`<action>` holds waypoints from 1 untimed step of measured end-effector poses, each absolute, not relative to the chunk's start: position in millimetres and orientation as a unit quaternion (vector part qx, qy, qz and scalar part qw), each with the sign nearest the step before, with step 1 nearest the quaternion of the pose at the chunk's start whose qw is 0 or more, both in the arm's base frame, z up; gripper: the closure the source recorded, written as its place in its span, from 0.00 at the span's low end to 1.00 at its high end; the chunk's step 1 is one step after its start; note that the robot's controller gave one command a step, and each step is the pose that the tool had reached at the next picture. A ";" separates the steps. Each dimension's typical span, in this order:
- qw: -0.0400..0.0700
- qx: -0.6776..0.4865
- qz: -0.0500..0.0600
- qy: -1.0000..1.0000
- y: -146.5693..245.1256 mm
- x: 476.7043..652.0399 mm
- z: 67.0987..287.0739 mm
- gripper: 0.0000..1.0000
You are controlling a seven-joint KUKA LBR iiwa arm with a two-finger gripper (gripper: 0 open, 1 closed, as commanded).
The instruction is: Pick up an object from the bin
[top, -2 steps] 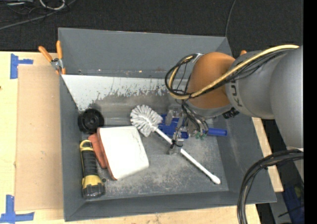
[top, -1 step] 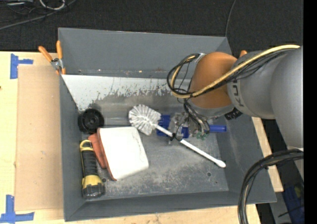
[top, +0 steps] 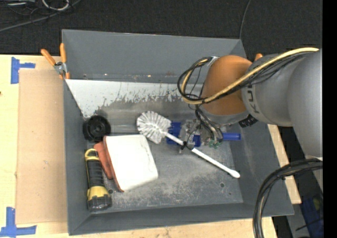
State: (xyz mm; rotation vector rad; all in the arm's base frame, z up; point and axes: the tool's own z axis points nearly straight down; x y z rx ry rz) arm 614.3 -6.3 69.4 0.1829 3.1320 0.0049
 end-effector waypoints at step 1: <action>0.002 0.058 0.002 0.998 -6.2 614.3 69.6 1.00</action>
Offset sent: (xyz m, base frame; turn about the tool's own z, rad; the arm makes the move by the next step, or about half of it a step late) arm 0.0000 0.0001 0.0764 0.0001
